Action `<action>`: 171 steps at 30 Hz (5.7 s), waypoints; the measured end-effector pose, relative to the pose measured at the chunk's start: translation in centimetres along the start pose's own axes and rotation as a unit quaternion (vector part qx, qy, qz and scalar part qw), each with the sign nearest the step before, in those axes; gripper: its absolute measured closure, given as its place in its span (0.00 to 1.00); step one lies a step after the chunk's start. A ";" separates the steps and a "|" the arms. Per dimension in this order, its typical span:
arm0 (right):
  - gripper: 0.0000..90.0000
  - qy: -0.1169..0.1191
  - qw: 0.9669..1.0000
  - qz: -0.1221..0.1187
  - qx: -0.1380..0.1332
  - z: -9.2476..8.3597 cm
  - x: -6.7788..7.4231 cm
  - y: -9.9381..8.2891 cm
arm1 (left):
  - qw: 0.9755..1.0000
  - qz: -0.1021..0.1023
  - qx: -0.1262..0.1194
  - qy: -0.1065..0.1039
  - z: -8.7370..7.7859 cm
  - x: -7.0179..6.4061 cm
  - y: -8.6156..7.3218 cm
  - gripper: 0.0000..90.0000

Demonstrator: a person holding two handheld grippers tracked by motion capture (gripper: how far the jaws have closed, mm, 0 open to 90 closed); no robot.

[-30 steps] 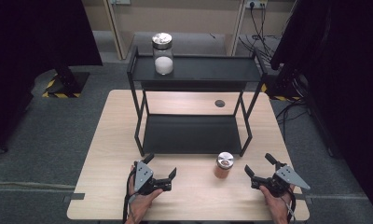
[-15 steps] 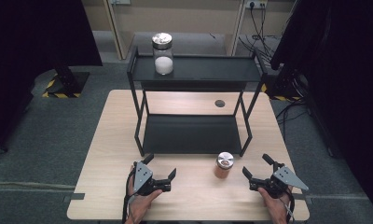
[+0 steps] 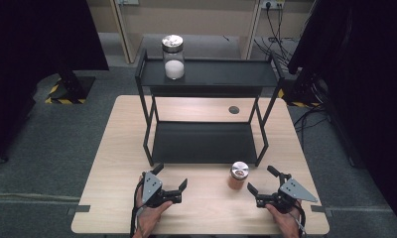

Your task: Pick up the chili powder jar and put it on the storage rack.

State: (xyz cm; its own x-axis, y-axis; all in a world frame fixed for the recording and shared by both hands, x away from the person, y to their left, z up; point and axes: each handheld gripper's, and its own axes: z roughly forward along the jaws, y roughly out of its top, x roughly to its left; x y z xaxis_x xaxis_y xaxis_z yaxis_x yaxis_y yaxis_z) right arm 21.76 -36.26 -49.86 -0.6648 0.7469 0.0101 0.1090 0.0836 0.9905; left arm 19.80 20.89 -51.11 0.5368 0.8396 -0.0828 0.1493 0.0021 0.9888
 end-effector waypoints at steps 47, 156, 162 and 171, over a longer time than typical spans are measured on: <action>0.36 0.021 0.999 -0.013 0.039 4.4 1.0 1.7 | 1.000 -0.005 0.001 0.001 0.0 0.1 -0.1 0.00; 0.36 0.017 0.998 -0.058 0.003 19.3 -0.1 34.7 | 1.000 -0.015 -0.002 0.000 -0.1 0.7 -0.1 0.00; 0.36 0.001 0.999 -0.052 0.001 20.5 -0.1 34.1 | 1.000 -0.015 -0.002 -0.001 0.0 0.6 -0.1 0.00; 0.36 -0.025 0.998 -0.061 0.005 21.9 0.0 33.3 | 1.000 -0.016 -0.001 -0.003 0.0 0.6 -0.1 0.00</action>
State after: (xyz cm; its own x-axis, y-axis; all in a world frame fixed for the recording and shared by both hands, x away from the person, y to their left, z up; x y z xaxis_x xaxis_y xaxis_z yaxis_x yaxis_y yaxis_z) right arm 41.61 -19.01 -19.86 -0.6364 0.7625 -0.1165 0.0374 0.1814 0.9827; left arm 20.07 21.38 -51.26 0.5368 0.8359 -0.1149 0.1655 0.0292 0.9858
